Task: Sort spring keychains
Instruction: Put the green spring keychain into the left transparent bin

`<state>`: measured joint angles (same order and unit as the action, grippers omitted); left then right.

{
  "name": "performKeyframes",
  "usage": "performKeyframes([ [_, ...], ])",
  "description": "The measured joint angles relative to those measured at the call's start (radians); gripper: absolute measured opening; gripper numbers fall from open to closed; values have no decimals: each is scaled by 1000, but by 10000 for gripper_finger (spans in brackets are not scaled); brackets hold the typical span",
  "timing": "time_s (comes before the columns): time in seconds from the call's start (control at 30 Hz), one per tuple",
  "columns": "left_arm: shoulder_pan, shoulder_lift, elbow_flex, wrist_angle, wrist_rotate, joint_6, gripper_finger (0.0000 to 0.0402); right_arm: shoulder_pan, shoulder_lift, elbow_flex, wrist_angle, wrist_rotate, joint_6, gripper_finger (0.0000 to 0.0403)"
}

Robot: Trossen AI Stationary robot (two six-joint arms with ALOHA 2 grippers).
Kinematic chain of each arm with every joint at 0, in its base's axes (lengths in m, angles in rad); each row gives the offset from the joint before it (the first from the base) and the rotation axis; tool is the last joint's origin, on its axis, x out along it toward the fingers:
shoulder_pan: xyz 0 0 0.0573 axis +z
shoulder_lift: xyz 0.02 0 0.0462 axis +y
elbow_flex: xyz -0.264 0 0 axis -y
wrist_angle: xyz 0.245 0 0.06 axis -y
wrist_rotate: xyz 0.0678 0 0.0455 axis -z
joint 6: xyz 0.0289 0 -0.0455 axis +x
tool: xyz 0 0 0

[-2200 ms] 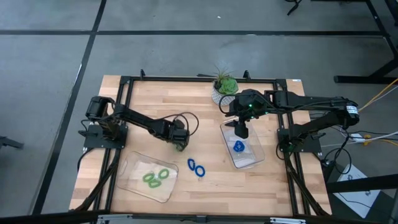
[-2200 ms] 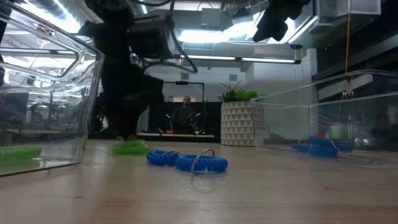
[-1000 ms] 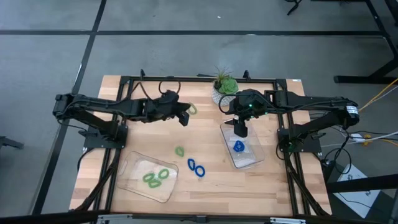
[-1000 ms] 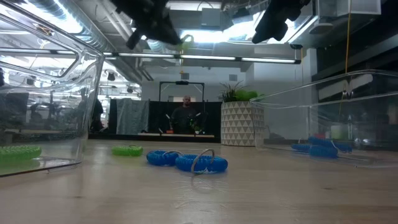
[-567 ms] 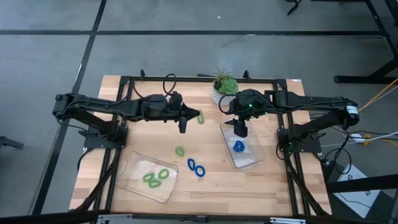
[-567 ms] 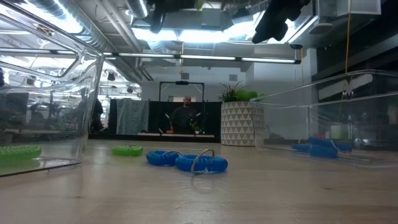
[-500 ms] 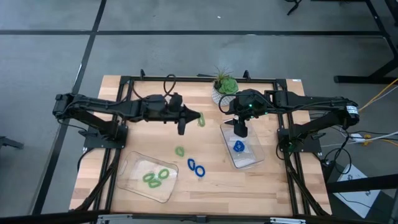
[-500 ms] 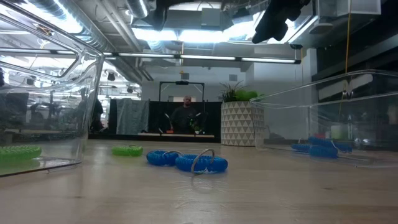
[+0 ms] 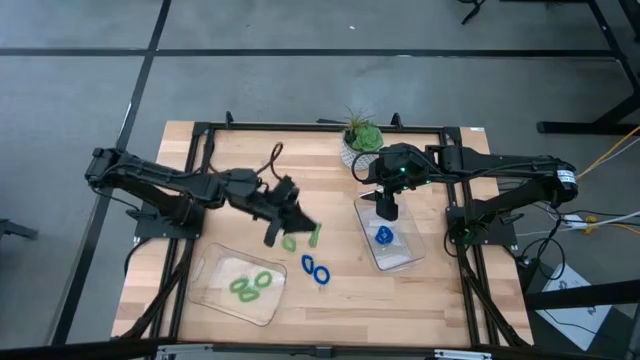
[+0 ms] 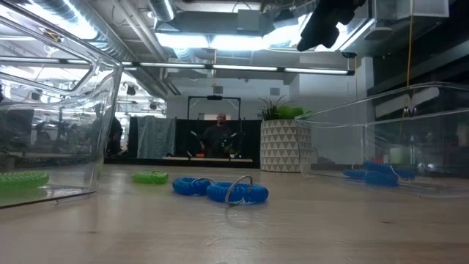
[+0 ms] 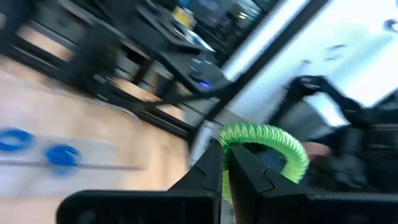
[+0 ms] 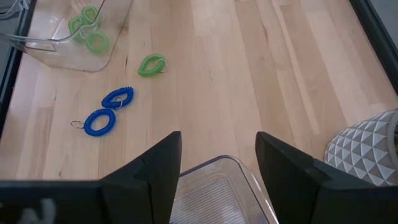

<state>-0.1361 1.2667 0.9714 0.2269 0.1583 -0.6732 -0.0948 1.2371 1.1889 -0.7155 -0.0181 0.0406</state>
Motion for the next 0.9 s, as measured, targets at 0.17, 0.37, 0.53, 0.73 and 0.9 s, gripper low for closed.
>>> performKeyframes([
  [0.17, -108, 0, 0, 33, 53, -119, 7, 0, 0, 0, 0, 0, 0, 205],
  [0.37, -221, 0, 0, 40, 56, -303, 7, 0, 0, 0, 0, 0, 0, 205],
  [0.53, -301, 0, 0, -10, 57, -459, 7, 0, 0, 0, 0, 0, -1, 205],
  [0.73, -377, 0, 0, -161, 59, -629, 7, 0, 0, 0, 0, 0, -1, 205],
  [0.9, -411, 0, 0, -342, 79, -701, 8, 0, 0, 0, 0, 0, -1, 205],
])
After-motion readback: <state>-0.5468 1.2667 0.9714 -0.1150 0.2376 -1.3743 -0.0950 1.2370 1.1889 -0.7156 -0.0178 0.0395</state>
